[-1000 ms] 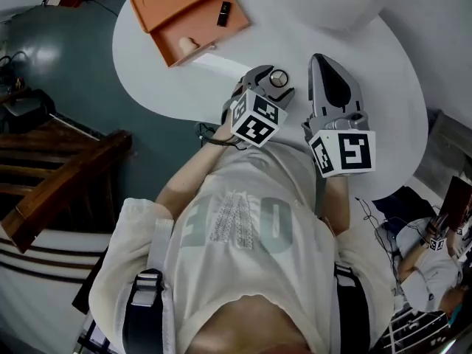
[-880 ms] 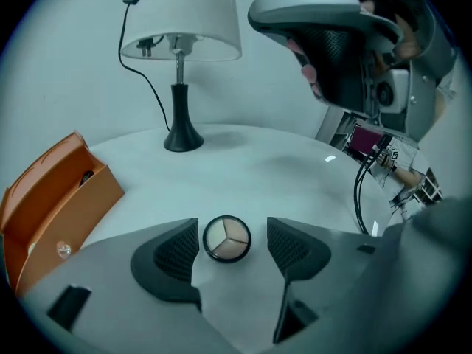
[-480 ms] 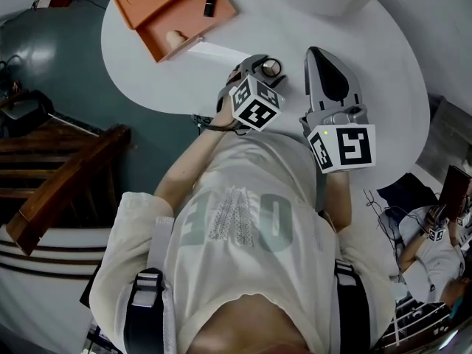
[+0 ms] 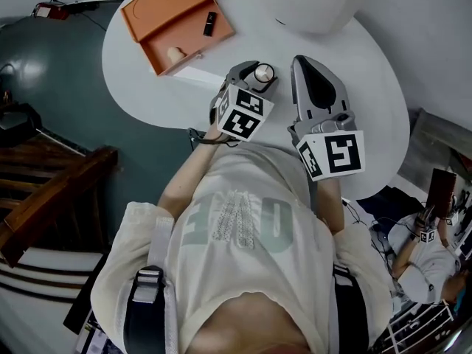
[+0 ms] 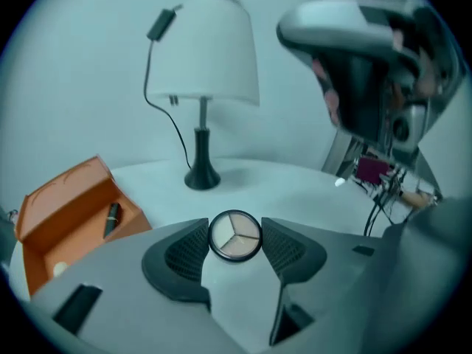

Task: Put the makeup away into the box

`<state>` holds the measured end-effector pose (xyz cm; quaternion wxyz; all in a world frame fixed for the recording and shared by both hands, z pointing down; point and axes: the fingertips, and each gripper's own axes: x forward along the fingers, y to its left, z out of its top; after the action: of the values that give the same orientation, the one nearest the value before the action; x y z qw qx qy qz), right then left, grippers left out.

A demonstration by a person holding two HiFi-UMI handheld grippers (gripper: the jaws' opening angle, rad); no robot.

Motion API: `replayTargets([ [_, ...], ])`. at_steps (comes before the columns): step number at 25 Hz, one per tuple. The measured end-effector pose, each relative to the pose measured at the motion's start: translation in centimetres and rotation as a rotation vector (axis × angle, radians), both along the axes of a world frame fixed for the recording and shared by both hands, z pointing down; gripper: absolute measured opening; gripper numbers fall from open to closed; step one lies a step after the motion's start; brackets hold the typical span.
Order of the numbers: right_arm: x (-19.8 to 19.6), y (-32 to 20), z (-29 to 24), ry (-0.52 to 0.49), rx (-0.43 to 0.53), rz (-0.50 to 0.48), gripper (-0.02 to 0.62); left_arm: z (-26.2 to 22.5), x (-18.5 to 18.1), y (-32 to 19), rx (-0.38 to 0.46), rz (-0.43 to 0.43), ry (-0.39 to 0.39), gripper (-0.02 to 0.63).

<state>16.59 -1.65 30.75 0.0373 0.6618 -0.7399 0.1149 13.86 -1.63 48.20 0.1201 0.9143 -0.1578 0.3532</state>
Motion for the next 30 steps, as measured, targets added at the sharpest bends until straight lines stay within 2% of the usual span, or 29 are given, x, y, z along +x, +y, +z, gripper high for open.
replayTargets([
  [2,-0.4,-0.4,-1.7,-0.01,0.045,0.016,0.005,-5.3,-0.3,-1.4,0.036,-0.068,0.126,0.233],
  [6,-1.4,-2.0,-5.2,-0.112,0.168,0.044,0.005,-15.3,-2.1,-3.9,0.189,-0.184,0.322,0.233],
  [9,-3.6,-2.8,-6.4,-0.138,0.209,-0.01,0.005,-19.7,-4.9,-4.9,0.271,-0.284,0.397,0.233],
  [12,-5.4,-3.7,-6.9,-0.128,0.228,-0.059,0.005,-21.6,-7.4,-5.8,0.323,-0.357,0.425,0.233],
  [18,-7.8,-4.7,-7.1,-0.132,0.237,-0.112,0.005,-22.3,-10.4,-7.0,0.37,-0.416,0.408,0.233],
  [23,-8.2,-5.0,-6.8,-0.144,0.226,-0.113,0.005,-21.9,-11.5,-8.4,0.371,-0.46,0.379,0.232],
  [25,-8.1,-5.2,-6.5,-0.146,0.216,-0.109,0.005,-20.0,-11.9,-10.0,0.351,-0.493,0.333,0.232],
  [27,-7.9,-5.3,-6.0,-0.148,0.199,-0.103,0.005,-16.6,-12.3,-12.2,0.319,-0.528,0.251,0.232],
  [30,-7.8,-5.6,-5.3,-0.146,0.172,-0.097,0.005,-11.2,-12.8,-15.2,0.227,-0.556,0.128,0.232],
])
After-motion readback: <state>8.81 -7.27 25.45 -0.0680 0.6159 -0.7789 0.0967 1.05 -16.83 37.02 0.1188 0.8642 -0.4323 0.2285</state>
